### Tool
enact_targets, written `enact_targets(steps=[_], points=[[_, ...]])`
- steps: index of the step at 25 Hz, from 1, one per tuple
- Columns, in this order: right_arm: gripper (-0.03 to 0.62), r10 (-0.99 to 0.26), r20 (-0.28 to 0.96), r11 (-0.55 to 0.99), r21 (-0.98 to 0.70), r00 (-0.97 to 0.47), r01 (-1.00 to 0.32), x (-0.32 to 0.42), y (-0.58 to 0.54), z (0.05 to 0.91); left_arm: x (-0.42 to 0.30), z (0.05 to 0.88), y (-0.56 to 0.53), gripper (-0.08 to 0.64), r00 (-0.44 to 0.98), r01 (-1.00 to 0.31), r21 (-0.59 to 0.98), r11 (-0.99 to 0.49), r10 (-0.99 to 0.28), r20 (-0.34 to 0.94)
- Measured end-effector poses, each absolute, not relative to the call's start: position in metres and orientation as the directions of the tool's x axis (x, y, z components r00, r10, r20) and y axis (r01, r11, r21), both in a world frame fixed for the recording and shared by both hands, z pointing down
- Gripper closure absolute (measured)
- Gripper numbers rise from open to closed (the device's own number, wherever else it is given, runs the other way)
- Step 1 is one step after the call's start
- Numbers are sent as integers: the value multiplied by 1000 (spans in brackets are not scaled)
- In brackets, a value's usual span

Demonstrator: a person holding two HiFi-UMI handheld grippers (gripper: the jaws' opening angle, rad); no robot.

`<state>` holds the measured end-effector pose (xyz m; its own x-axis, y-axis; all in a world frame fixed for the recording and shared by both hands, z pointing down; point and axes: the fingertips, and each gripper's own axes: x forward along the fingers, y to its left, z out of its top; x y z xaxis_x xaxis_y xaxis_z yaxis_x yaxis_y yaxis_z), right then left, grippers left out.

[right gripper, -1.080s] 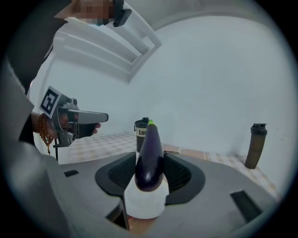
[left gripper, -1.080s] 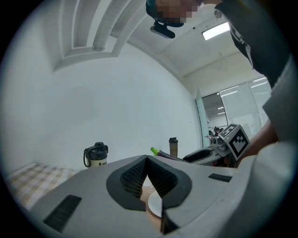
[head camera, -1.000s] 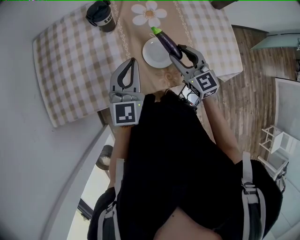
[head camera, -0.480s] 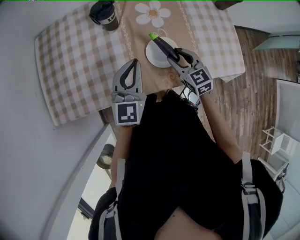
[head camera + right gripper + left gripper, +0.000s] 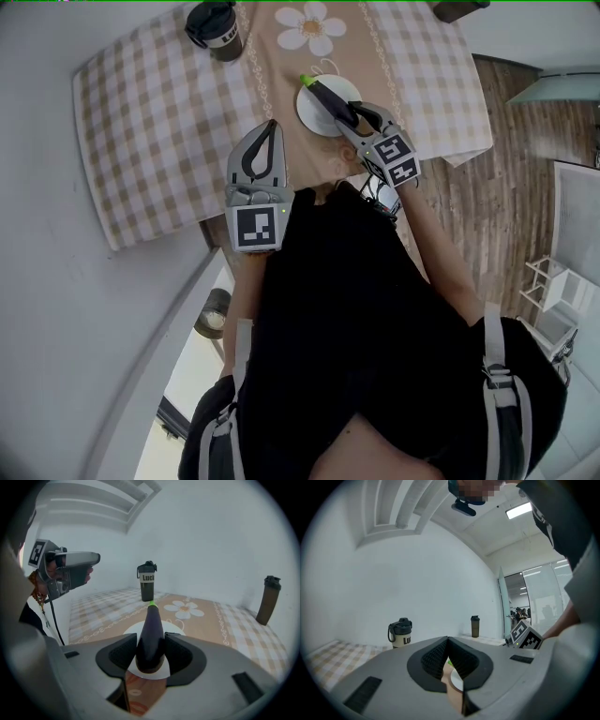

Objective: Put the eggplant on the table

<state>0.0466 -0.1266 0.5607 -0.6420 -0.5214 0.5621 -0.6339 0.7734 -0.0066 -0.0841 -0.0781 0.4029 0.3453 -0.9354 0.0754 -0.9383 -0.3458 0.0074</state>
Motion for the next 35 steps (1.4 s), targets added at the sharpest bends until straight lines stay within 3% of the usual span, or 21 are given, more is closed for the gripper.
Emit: enact_targets(steps=[35], points=[[391,-501,609,763,-23,-615,-645,41,-137,577,-91,414,-90,568,353,-936,23,-353,-930,106]])
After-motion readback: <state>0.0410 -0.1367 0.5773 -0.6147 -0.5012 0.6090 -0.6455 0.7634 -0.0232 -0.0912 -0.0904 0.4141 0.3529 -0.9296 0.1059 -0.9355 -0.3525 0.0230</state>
